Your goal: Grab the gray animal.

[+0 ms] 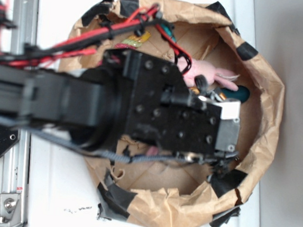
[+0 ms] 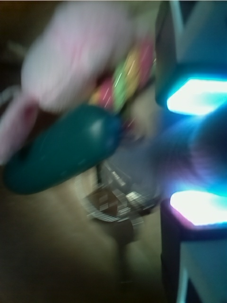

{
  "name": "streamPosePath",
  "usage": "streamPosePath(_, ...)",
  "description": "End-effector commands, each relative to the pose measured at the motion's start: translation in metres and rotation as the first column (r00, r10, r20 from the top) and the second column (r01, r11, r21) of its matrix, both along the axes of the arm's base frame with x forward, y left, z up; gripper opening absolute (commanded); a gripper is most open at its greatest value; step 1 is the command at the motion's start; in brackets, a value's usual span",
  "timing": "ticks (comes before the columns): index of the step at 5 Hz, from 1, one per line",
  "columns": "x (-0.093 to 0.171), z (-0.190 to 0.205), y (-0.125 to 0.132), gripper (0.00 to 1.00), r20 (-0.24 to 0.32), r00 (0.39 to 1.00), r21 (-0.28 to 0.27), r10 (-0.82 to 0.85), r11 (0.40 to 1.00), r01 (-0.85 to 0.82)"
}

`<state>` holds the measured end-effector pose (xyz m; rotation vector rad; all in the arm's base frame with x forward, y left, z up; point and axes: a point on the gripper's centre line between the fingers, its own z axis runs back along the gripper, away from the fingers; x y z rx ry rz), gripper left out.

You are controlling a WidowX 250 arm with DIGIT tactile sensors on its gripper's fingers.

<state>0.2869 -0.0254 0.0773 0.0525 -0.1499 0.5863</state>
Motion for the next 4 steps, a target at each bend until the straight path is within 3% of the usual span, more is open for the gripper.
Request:
streamPosePath(1,-0.007,0.101,0.046,0.00,0.112,0.919,0.106,-0.378,0.924,0.368)
streamPosePath(2,-0.011,0.116,0.060,0.00,0.175,0.884,0.087,-0.434,0.901,0.425)
streamPosePath(3,-0.007,0.127,0.065,0.00,0.253,0.886,0.065,-0.388,0.921,0.385)
streamPosePath(4,-0.005,0.125,0.062,0.00,0.242,0.893,0.048,-0.379,0.924,0.379)
